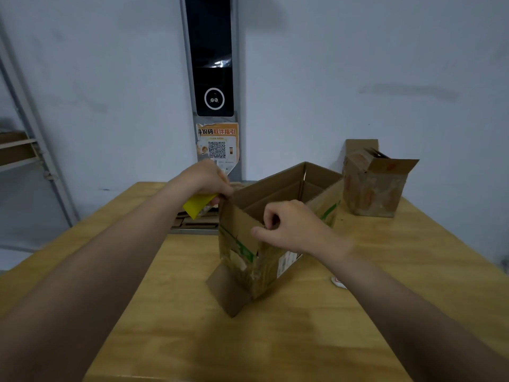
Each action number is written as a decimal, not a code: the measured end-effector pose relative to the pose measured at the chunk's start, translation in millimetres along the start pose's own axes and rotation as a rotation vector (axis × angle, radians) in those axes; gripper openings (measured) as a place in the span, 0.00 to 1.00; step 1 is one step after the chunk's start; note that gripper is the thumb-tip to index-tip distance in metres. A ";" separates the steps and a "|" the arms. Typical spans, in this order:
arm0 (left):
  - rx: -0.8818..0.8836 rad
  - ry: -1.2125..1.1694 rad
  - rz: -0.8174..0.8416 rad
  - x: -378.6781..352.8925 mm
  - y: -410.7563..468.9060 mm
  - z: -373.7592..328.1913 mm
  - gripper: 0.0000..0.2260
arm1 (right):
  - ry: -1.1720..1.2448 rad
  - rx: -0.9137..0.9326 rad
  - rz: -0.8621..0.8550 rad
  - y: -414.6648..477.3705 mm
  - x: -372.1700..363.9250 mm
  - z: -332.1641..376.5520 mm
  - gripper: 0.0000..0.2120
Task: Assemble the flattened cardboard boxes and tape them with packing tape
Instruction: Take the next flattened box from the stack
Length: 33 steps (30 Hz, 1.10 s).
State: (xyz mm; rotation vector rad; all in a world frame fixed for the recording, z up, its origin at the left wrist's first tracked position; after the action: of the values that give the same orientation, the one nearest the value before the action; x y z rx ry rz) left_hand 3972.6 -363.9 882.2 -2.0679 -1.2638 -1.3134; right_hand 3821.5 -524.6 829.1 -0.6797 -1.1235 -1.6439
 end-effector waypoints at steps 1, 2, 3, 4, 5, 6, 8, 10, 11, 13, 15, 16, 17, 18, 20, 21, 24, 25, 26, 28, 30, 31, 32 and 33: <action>-0.005 -0.009 -0.010 -1.1 0.3 0.2 0.08 | 0.022 -0.033 -0.014 1.2 -0.7 -1.1 0.13; -0.008 -0.015 -0.026 -1.5 1.1 1.0 0.08 | 0.031 -0.037 -0.024 1.8 -0.7 0.1 0.12; -0.012 -0.019 -0.043 -1.6 1.9 2.2 0.08 | 0.024 -0.015 -0.032 1.7 -1.1 2.8 0.11; -0.014 -0.027 -0.054 -1.7 2.7 4.0 0.09 | 0.001 0.022 -0.043 1.3 -1.5 6.3 0.10; -0.012 -0.041 -0.053 -2.0 3.5 5.8 0.09 | -0.035 0.062 -0.053 0.7 -1.9 9.8 0.09; -0.008 -0.053 -0.050 -2.4 4.4 8.3 0.09 | -0.078 0.096 -0.056 0.5 -2.2 13.3 0.08; -0.002 -0.056 -0.046 -2.1 6.2 12.8 0.09 | -0.156 0.114 -0.040 2.9 -2.4 14.9 0.07; 0.001 -0.075 -0.036 -3.6 8.0 16.5 0.09 | -0.220 0.098 -0.033 8.1 -2.7 12.1 0.12; 0.006 -0.084 -0.032 -5.2 8.6 18.3 0.10 | -0.255 0.088 -0.022 10.7 -4.6 10.1 0.16; 0.020 -0.072 -0.023 -10.8 10.1 21.5 0.11 | -0.320 0.075 0.047 15.1 -12.6 4.7 0.27; 0.026 -0.073 -0.028 -20.2 12.9 24.0 0.11 | -0.391 0.095 0.131 16.5 -24.4 0.2 0.34; 0.029 -0.079 -0.044 -25.8 14.5 25.3 0.11 | -0.413 0.110 0.162 17.8 -30.5 -2.9 0.32; 0.025 -0.077 -0.061 -31.5 16.1 26.3 0.10 | -0.412 0.115 0.192 20.3 -35.2 -7.0 0.30; 0.020 -0.078 -0.076 -37.4 17.6 27.5 0.10 | -0.388 0.112 0.220 23.5 -38.7 -11.5 0.28; 0.019 -0.114 -0.104 -48.9 22.1 30.8 0.10 | -0.309 0.098 0.272 30.2 -43.2 -21.1 0.26; 0.023 -0.126 -0.122 -53.0 24.7 32.4 0.11 | -0.276 0.099 0.295 33.0 -44.7 -25.5 0.27; 0.023 -0.152 -0.177 -60.2 31.5 35.6 0.16 | -0.219 0.122 0.319 40.5 -46.0 -32.0 0.29; 0.010 -0.161 -0.192 -60.8 32.0 34.6 0.17 | -0.202 0.126 0.312 42.9 -46.0 -32.8 0.26; -0.008 -0.165 -0.210 -60.0 31.0 32.3 0.18 | -0.186 0.120 0.305 45.5 -46.3 -33.5 0.23; -0.047 -0.191 -0.263 -55.1 24.5 26.2 0.19 | -0.134 0.083 0.288 51.2 -46.3 -36.6 0.20; -0.091 -0.265 -0.306 -48.6 12.6 19.5 0.20 | -0.089 0.050 0.248 55.9 -46.0 -41.6 0.20; -0.112 -0.301 -0.292 -46.9 4.3 15.3 0.22 | -0.076 0.039 0.233 57.3 -45.5 -43.9 0.21; -0.131 -0.322 -0.255 -47.3 -5.2 11.3 0.25 | -0.061 0.030 0.236 58.2 -45.9 -46.0 0.21; -0.149 -0.340 -0.210 -49.4 -13.9 8.2 0.28 | -0.044 0.026 0.254 58.4 -46.4 -47.6 0.21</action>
State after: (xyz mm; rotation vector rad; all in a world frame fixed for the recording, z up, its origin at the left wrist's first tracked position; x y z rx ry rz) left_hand 3957.3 -374.8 833.7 -2.3937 -1.6072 -1.2075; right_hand 3896.0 -553.3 791.0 -0.8104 -1.0419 -1.4028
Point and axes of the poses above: each hand's wrist, its own y-axis towards the middle knuckle, its own x-axis out of the back of the hand, z = x × y, the point moved 5 cm from there along y, towards the middle knuckle, and after that the axes turned 12 degrees about -x, right-handed, at the moved point
